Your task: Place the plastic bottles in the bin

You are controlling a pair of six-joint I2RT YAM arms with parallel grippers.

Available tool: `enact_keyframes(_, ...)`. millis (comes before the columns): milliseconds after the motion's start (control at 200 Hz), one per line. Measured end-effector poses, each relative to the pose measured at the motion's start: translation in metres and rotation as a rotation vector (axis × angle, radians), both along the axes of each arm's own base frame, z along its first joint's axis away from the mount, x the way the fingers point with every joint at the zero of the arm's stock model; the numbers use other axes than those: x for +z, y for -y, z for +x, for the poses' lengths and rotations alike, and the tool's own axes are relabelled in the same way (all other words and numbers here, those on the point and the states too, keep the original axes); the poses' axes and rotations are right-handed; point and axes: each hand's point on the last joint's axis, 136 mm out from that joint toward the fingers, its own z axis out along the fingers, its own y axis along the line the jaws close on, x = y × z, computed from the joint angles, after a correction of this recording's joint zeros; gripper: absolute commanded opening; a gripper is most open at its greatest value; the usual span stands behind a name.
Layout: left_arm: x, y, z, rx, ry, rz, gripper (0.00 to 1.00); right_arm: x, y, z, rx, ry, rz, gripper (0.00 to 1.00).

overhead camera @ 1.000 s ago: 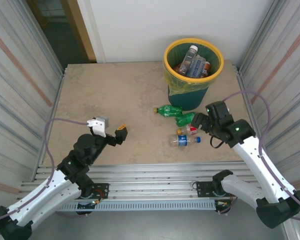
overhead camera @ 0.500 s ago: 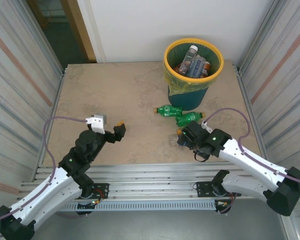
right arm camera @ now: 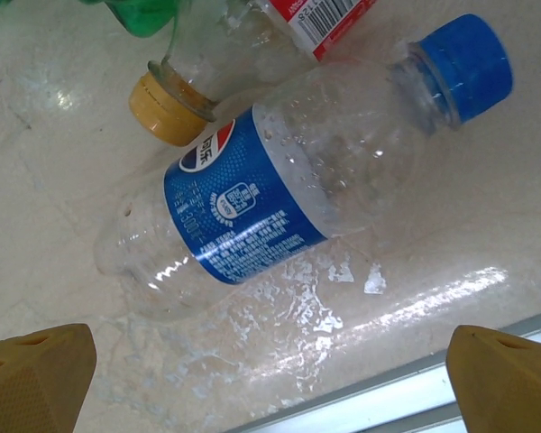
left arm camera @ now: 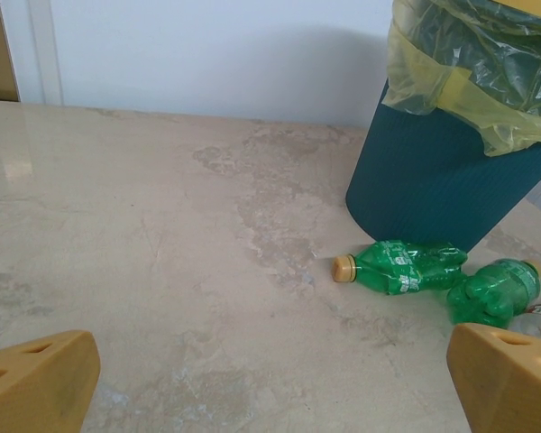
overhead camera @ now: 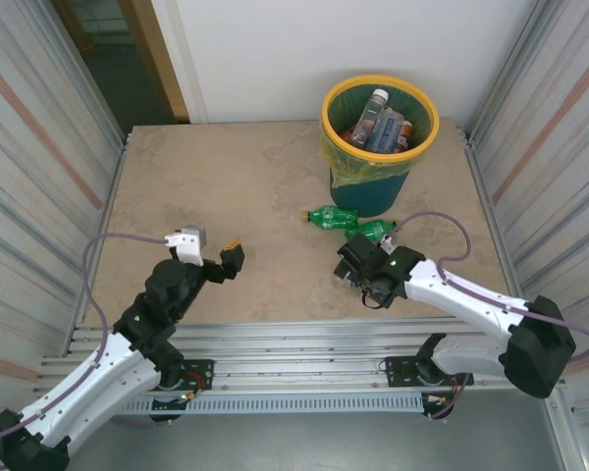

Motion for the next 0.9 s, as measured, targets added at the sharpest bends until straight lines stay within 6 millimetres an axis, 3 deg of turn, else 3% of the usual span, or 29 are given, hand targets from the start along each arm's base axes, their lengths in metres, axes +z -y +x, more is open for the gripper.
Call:
enact_keyframes(466, 0.0, 0.001, 0.0, -0.005, -0.005, -0.009, 0.99, -0.016, -0.009, 0.029, -0.058, 0.02, 0.037, 0.98)
enact_keyframes(902, -0.012, 0.001, 0.002, 0.0, -0.035, -0.004, 0.99, -0.038, 0.012, 0.032, -0.121, -0.009, 0.011, 0.98)
